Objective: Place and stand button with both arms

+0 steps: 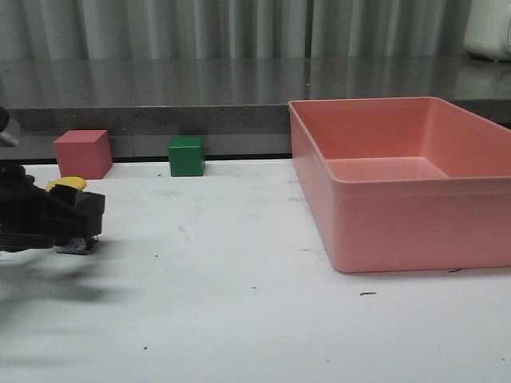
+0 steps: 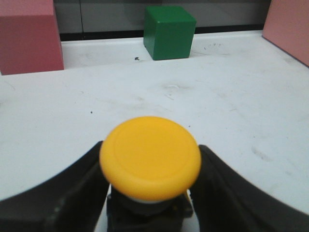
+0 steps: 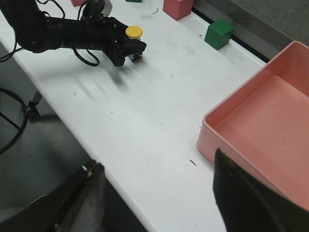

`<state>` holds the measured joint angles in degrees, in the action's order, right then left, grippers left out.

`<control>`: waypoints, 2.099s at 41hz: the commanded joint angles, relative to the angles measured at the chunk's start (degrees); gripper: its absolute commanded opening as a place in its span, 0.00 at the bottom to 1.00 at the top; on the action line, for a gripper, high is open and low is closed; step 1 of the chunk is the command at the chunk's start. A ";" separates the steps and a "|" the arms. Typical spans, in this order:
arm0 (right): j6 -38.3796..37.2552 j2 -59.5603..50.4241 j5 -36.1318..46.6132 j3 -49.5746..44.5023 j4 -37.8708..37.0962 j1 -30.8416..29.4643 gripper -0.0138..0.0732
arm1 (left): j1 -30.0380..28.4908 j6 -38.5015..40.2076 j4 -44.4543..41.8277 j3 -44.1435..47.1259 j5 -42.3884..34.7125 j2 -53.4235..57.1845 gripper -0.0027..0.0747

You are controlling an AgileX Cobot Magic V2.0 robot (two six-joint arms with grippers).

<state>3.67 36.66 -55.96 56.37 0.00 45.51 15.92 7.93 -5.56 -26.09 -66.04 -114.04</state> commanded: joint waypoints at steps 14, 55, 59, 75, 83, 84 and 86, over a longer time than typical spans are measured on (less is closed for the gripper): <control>0.36 0.17 3.61 1.41 -0.38 -0.12 0.73 | -0.09 0.76 -0.31 6.31 -4.77 12.78 0.59; 0.36 0.17 3.61 1.41 -0.38 -0.12 0.73 | 0.24 -7.93 7.54 -21.18 109.75 70.00 0.58; 0.36 0.17 3.61 1.41 -0.38 -0.12 0.73 | 0.24 -8.80 11.68 -22.54 112.16 73.51 0.58; 0.36 0.17 3.70 1.41 -0.38 -0.12 0.73 | 0.24 -10.37 11.70 -22.85 117.42 82.63 0.58; 0.36 0.17 3.87 1.41 -0.38 -0.12 0.73 | 0.24 -12.50 11.70 -22.85 117.52 82.95 0.58; 0.36 0.17 3.87 1.41 -0.38 -0.12 0.73 | 0.24 -12.50 11.70 -22.85 117.52 82.95 0.58; 0.36 0.17 3.87 1.41 -0.38 -0.12 0.73 | 0.24 -12.50 11.70 -22.85 117.52 82.95 0.58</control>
<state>3.67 36.66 -55.96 56.37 0.00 45.51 15.92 -4.32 5.27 -47.03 54.86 -30.91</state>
